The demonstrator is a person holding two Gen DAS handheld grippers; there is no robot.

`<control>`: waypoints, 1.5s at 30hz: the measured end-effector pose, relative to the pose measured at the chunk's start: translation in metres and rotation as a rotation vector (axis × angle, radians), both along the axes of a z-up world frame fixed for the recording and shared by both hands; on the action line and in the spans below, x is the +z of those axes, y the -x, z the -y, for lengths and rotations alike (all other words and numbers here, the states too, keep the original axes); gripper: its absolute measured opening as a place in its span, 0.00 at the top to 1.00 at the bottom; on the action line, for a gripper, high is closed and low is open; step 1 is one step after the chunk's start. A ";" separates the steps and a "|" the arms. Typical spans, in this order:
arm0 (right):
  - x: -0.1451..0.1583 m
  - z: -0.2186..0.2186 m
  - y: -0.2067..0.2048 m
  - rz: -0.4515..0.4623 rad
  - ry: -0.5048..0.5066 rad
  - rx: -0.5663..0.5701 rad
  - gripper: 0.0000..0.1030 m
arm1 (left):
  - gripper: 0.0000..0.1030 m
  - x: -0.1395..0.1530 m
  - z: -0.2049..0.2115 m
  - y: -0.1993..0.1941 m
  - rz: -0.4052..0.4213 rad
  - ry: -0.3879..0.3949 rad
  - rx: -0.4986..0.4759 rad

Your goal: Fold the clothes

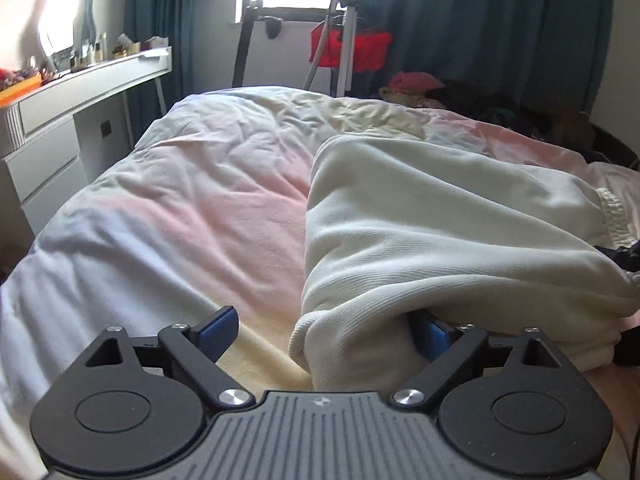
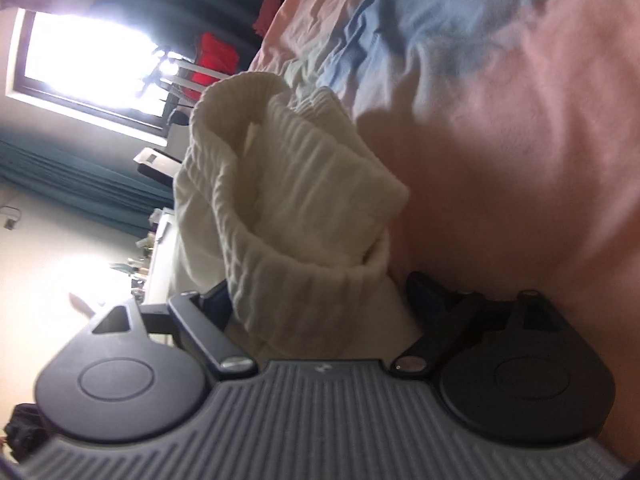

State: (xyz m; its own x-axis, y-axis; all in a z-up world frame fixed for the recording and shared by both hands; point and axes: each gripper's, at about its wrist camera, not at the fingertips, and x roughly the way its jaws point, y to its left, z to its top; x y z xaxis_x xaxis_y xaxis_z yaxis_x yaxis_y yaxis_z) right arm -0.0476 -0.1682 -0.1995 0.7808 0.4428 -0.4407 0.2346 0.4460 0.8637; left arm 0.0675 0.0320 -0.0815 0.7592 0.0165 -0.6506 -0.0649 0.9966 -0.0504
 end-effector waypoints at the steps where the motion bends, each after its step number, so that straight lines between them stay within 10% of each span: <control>1: 0.002 -0.001 0.000 0.018 -0.012 0.011 0.11 | 0.09 0.000 0.001 -0.001 0.001 -0.009 0.000; 5: 0.010 -0.005 0.001 0.096 -0.024 0.039 0.10 | 0.09 0.003 -0.003 -0.001 -0.010 0.024 0.004; 12: 0.009 -0.020 -0.006 -0.019 0.139 0.076 0.20 | 0.08 0.015 -0.077 -0.008 -0.094 0.568 -0.004; 20: 0.029 -0.011 0.002 -0.019 0.211 0.013 0.58 | 0.08 -0.027 -0.126 -0.022 -0.158 1.003 0.125; 25: 0.026 -0.011 -0.003 -0.012 0.218 0.003 0.58 | 0.10 -0.048 -0.094 -0.044 -0.256 0.966 0.054; 41: 0.049 -0.023 0.004 0.033 0.299 0.001 0.68 | 0.60 -0.013 -0.066 -0.036 -0.142 0.747 -0.025; 45: 0.086 -0.009 0.017 0.099 0.306 -0.019 0.70 | 0.63 0.003 -0.056 -0.028 -0.134 0.865 -0.082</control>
